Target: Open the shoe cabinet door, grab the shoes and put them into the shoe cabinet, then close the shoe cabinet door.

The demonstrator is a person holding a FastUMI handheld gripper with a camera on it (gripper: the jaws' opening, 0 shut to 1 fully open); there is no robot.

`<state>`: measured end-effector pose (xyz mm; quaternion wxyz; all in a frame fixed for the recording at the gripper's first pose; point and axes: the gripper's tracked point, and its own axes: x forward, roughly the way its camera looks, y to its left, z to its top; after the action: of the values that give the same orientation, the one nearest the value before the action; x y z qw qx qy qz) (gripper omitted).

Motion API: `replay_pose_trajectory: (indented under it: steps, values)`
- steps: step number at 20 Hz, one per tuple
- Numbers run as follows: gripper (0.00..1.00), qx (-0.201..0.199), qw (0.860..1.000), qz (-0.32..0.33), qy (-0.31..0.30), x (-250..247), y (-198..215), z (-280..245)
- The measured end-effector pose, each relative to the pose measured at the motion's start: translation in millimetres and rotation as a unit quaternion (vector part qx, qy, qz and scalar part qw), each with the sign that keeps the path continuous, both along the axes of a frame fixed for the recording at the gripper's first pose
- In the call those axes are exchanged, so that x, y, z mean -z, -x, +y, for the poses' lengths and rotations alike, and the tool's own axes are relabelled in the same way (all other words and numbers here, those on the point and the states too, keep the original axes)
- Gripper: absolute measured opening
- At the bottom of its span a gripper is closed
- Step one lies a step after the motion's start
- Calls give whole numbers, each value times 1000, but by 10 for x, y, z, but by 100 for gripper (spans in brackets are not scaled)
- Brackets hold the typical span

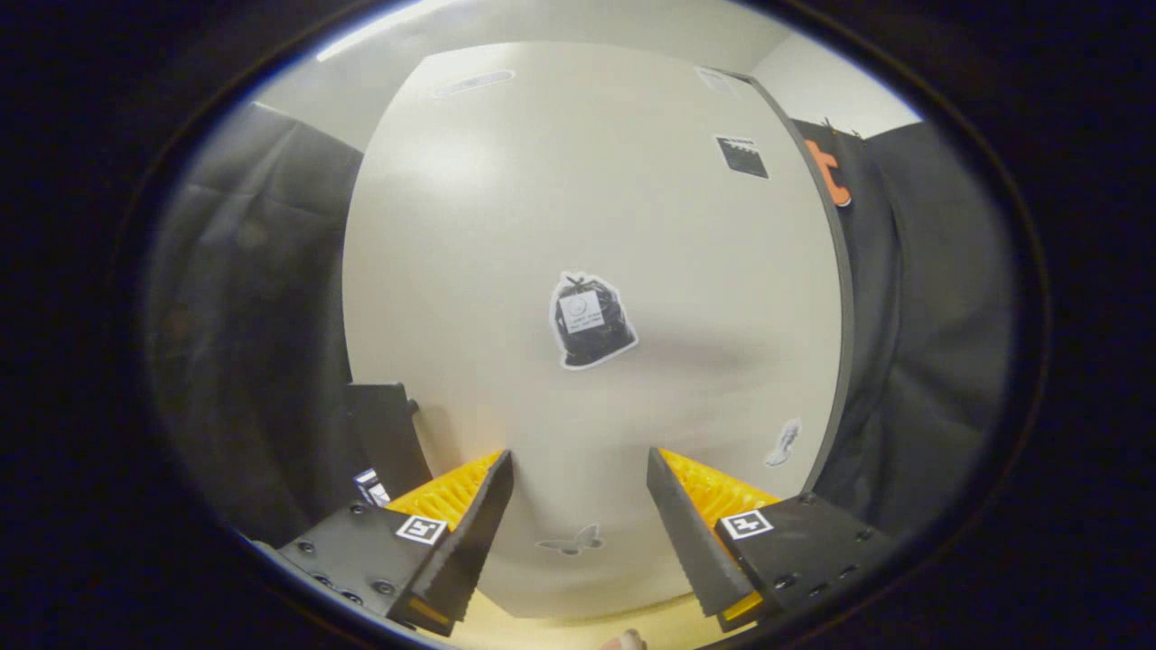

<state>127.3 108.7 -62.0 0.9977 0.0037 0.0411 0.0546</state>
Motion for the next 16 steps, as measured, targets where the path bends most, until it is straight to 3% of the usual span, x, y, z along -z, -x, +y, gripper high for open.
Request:
replay_pose_trajectory:
  steps: [10, 16]
  values:
    - [94, 45, 999, -8, -7, 77, -37, 130]
    - [94, 47, 999, -10, -11, 74, -60, 122]
